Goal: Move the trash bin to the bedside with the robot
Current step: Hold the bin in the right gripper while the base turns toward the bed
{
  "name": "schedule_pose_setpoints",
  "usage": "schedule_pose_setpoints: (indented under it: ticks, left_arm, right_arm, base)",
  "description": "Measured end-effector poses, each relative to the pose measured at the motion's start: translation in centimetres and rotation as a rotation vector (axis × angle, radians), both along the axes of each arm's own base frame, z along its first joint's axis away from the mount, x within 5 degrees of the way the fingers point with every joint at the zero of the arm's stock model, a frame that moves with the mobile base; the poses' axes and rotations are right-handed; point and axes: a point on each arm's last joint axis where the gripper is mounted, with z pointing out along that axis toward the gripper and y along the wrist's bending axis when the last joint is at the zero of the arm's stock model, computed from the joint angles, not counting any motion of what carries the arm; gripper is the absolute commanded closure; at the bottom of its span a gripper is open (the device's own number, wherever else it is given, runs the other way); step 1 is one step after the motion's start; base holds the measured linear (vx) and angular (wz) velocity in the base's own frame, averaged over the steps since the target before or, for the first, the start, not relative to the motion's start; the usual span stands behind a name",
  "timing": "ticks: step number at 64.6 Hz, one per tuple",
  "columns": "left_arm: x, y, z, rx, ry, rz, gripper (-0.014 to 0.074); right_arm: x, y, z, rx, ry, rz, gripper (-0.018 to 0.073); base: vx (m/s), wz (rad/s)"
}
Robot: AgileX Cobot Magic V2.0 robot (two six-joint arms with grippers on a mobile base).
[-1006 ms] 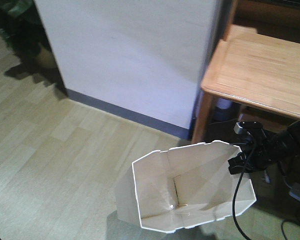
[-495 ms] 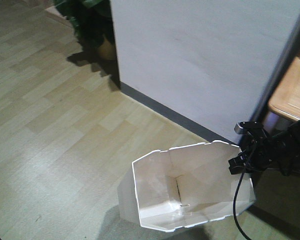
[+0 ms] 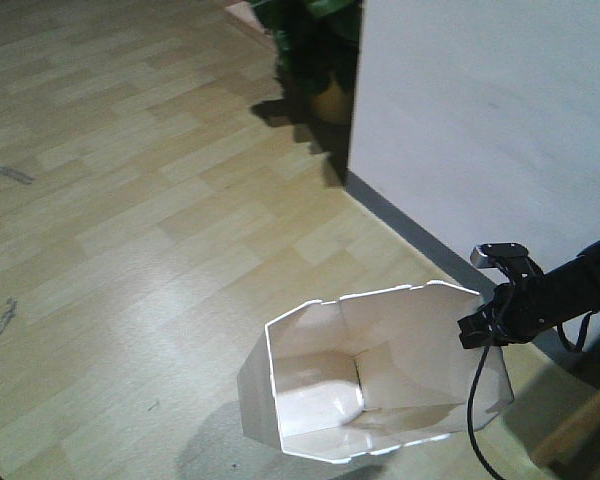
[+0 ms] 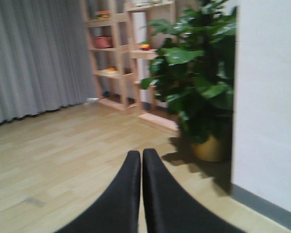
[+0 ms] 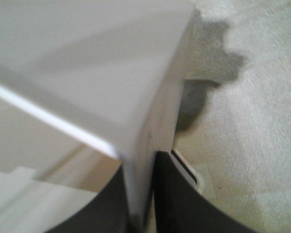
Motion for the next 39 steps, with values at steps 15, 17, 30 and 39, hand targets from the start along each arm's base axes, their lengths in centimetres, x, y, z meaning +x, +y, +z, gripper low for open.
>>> schedule_pose_setpoints:
  ticks: [15, 17, 30, 39]
  left_arm:
    - [0.00, 0.00, 0.00, 0.000, 0.000, 0.000, 0.0603]
    - [0.00, 0.00, 0.00, 0.000, 0.000, 0.000, 0.0603]
    - [0.00, 0.00, 0.00, 0.000, 0.000, 0.000, 0.0603]
    - [0.00, 0.00, 0.00, 0.000, 0.000, 0.000, 0.0603]
  right_arm:
    - [0.02, -0.04, -0.02, -0.005, -0.002, -0.002, 0.0564]
    - [0.02, -0.04, -0.02, -0.005, -0.002, -0.002, 0.0564]
    - [0.03, -0.02, -0.01, -0.002, -0.002, -0.005, 0.0564]
    - [0.01, 0.02, 0.01, 0.003, 0.000, -0.004, 0.0564]
  base:
    - [0.07, 0.60]
    - [0.07, 0.63]
    - [0.06, 0.60]
    - [0.05, 0.52]
